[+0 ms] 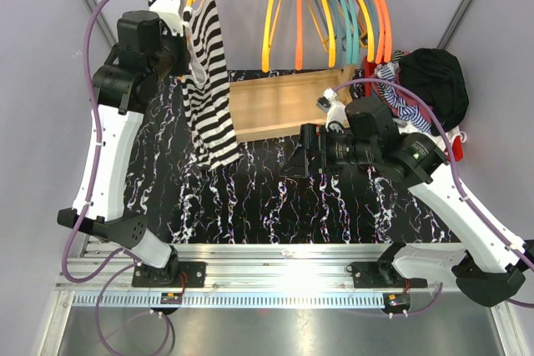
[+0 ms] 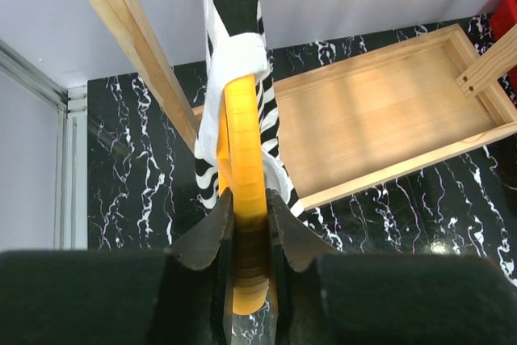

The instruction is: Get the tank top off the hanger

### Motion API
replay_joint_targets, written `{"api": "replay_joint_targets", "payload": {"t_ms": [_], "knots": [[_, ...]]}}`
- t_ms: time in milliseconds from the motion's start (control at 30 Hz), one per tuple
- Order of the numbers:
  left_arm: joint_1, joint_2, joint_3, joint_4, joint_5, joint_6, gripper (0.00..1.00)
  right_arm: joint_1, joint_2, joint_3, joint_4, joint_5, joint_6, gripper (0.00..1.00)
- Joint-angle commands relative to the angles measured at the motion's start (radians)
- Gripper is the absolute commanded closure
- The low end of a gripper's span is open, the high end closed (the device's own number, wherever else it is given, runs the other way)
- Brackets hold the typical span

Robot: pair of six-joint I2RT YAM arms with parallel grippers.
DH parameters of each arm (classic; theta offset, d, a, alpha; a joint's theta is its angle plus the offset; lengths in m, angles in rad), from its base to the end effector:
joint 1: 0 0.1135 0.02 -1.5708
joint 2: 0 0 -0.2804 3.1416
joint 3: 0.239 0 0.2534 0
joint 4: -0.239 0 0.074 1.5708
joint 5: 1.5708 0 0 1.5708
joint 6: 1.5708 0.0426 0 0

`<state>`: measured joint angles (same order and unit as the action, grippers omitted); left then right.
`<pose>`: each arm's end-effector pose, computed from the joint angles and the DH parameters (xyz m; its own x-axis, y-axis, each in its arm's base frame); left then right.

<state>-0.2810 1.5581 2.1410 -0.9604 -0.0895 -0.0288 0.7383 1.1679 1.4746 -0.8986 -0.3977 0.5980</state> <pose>0.2866 -0.0788 0.5366 -0.3596 0.0740 -0.9302 0.1861 0.9825 0.0062 0.1521 0.1607 0.4398 -0.8242 -0.0482 -0.5642 -0.4770 0.5962 0.6458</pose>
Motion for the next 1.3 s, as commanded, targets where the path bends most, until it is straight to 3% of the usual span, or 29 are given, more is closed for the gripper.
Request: {"api": "replay_joint_targets", "payload": {"t_ms": [0, 433, 600, 800, 967, 1133, 1267], "knots": [[0.005, -0.038, 0.020, 0.131, 0.016, 0.003, 1.00, 0.012, -0.030, -0.020, 0.049, 0.036, -0.021, 0.00], [0.005, -0.084, -0.003, 0.368, 0.005, 0.013, 1.00, 0.010, -0.017, -0.051, 0.052, 0.059, -0.059, 0.00], [0.005, -0.234, -0.240, 0.574, 0.031, 0.021, 1.00, 0.012, 0.002, -0.073, 0.076, 0.051, -0.072, 0.00], [0.005, -0.283, -0.320, 0.629, 0.037, 0.044, 1.00, 0.012, 0.053, -0.071, 0.093, 0.020, -0.086, 0.00], [0.005, -0.337, -0.354, 0.511, 0.083, 0.033, 1.00, 0.012, 0.067, -0.057, 0.105, 0.023, -0.086, 0.00], [0.005, -0.548, -0.587, 0.457, 0.218, -0.069, 1.00, 0.012, 0.052, -0.053, 0.150, 0.011, -0.069, 0.00], [-0.009, -0.761, -0.766, 0.323, 0.310, -0.144, 1.00, 0.012, 0.045, -0.050, 0.220, -0.038, -0.044, 0.00]]}}
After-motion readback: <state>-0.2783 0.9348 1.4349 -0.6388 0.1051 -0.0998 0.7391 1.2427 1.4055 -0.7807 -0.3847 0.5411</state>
